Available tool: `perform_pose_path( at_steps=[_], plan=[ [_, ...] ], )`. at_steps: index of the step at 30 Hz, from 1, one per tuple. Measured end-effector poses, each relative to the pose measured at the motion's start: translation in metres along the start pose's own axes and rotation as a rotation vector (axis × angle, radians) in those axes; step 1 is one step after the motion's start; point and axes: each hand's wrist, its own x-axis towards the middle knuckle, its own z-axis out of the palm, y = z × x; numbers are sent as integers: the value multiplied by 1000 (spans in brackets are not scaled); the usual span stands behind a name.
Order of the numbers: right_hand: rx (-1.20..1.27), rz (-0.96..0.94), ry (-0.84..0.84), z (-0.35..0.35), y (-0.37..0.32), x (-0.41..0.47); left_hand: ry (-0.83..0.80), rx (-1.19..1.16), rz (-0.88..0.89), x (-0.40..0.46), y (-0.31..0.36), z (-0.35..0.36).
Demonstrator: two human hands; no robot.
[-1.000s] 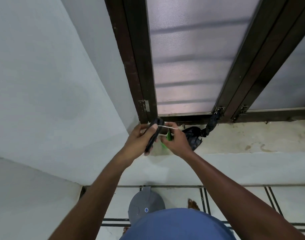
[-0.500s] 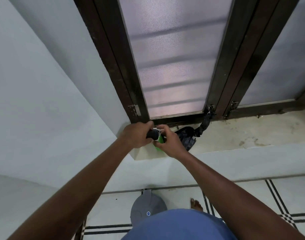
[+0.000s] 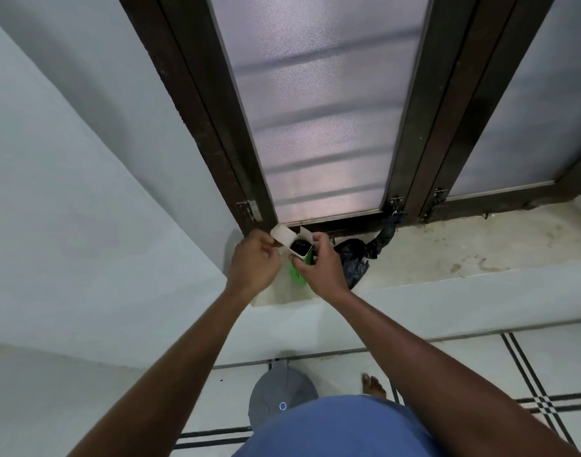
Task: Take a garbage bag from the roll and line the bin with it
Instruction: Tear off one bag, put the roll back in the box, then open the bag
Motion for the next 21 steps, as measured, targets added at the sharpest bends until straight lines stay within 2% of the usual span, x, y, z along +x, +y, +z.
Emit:
perform_pose_path(
  at_steps=[3,5,8,10,12,15,18,21],
  plan=[
    [-19,-31,40,3,-1,-5,-245,-312,-438,-4,-17,15],
    [-39,-56,10,4,-4,-11,-316,-589,-533,-3,-24,22],
    [73,-31,24,6,-10,-20,-225,-851,-511,-3,-24,24],
    [144,-1,71,8,-10,-21,-140,-918,-503,-1,-24,23],
    [139,1,77,11,-9,-21,-130,-899,-459,-2,-25,24],
    [110,-35,56,11,-6,-21,-93,-750,-415,2,-32,29],
    [101,-34,27,9,-4,-21,-114,-729,-411,7,-32,32],
    [124,12,-13,5,-2,-20,-114,-668,-326,9,-29,32]
  ],
)
